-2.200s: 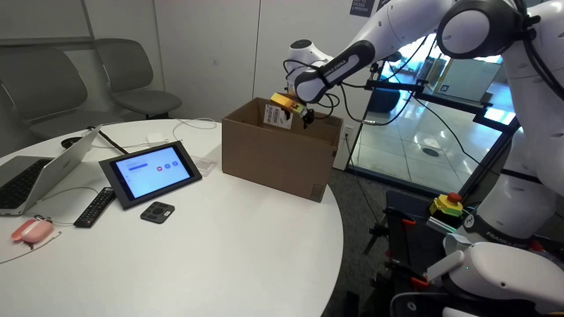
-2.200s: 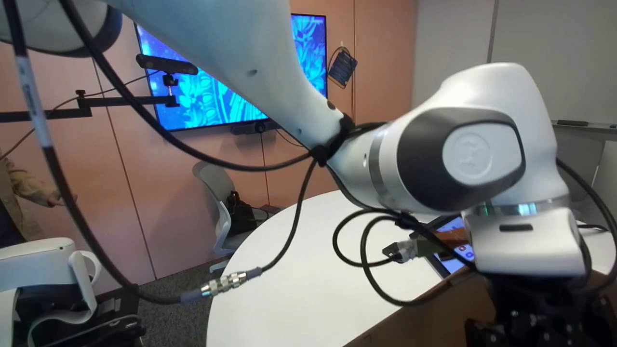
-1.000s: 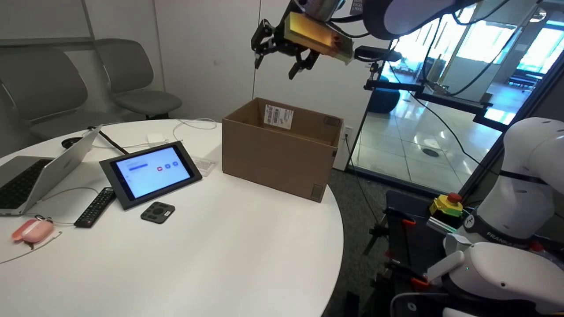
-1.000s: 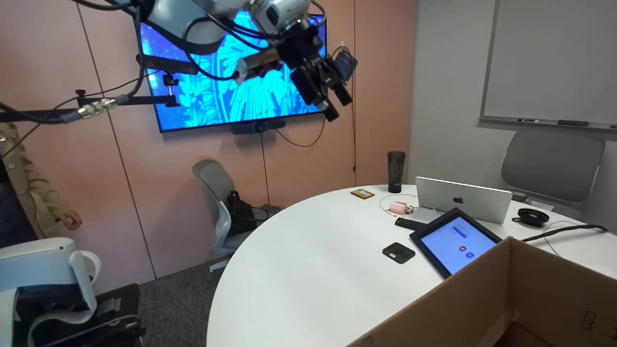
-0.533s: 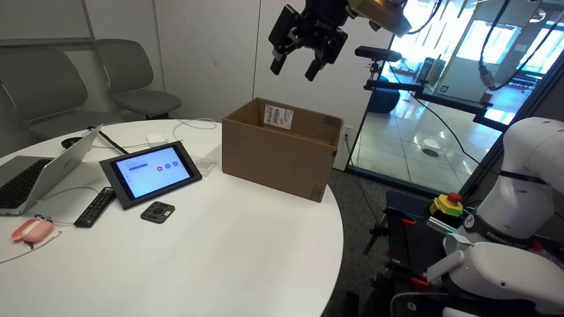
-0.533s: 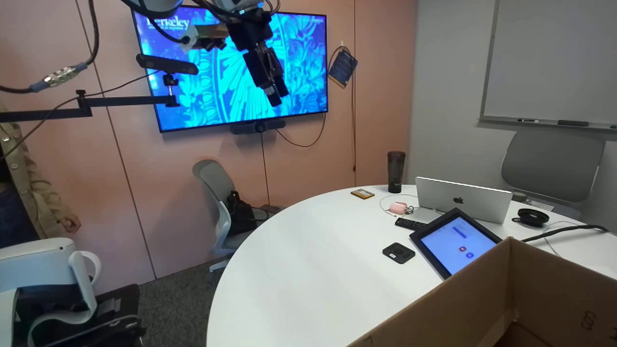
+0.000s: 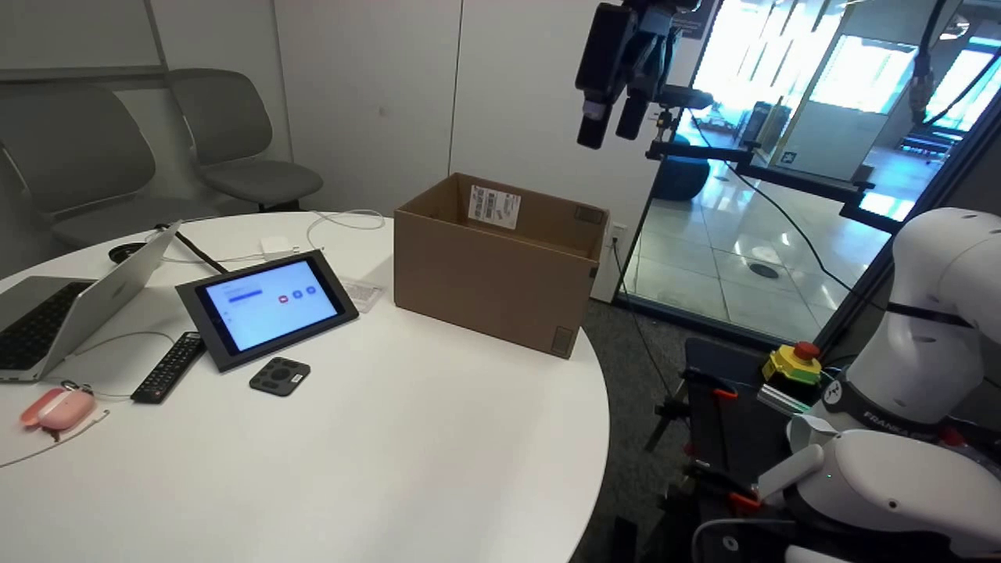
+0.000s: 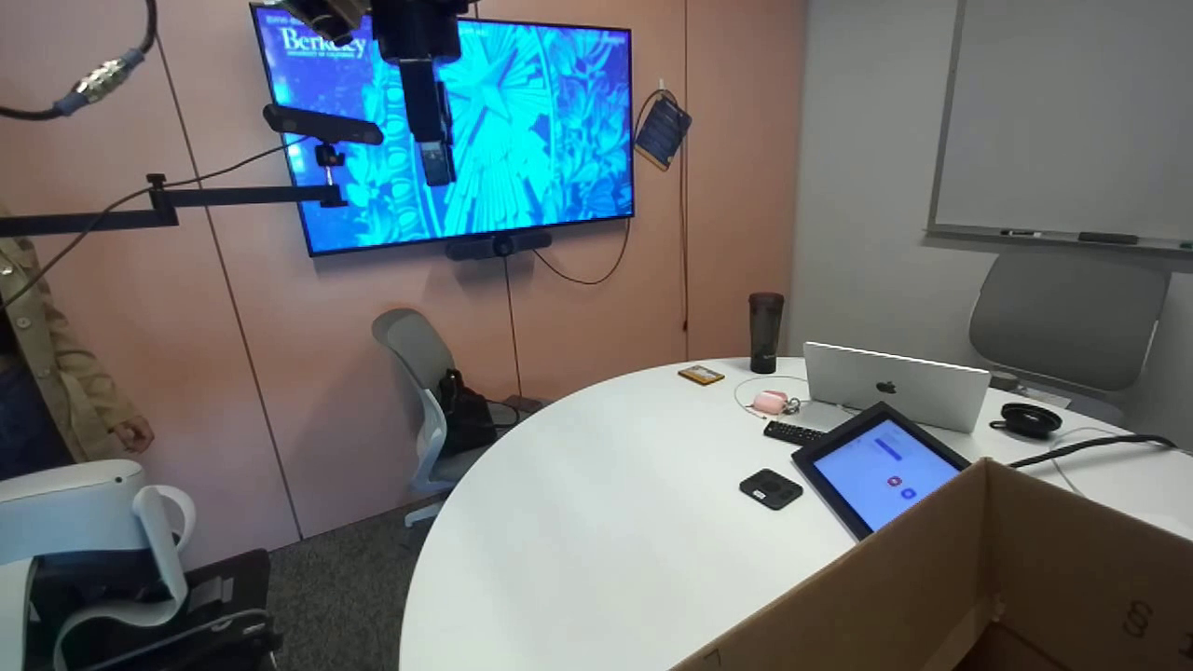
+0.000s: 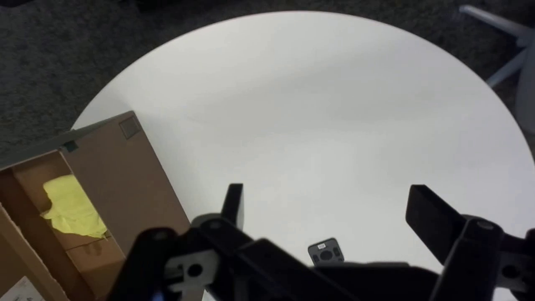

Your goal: Put the marker on the green towel, then wrap the marker in the towel and put it in the box

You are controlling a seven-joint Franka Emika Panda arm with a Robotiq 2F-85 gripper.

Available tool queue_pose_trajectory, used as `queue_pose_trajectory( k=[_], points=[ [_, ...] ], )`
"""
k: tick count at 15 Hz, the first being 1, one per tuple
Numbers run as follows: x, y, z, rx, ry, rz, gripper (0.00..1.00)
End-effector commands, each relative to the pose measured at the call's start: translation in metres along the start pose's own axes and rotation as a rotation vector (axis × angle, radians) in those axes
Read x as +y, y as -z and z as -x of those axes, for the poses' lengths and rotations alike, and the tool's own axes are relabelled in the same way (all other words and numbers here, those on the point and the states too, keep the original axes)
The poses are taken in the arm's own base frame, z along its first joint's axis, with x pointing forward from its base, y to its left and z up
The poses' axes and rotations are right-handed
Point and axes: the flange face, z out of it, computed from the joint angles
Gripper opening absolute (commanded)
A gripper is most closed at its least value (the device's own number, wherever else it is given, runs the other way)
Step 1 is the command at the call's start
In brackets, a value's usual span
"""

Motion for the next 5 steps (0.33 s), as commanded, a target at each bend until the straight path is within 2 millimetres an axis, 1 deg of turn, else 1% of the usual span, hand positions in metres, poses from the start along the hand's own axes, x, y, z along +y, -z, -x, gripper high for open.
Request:
queue_pose_trajectory(
  k=[1,5],
  points=[
    [0.0007,0.0026,0.0014,-0.014,0.019,0.011,1.00],
    [0.0009,0.0045,0.0032,-0.024,0.041,0.020,1.00]
  ],
)
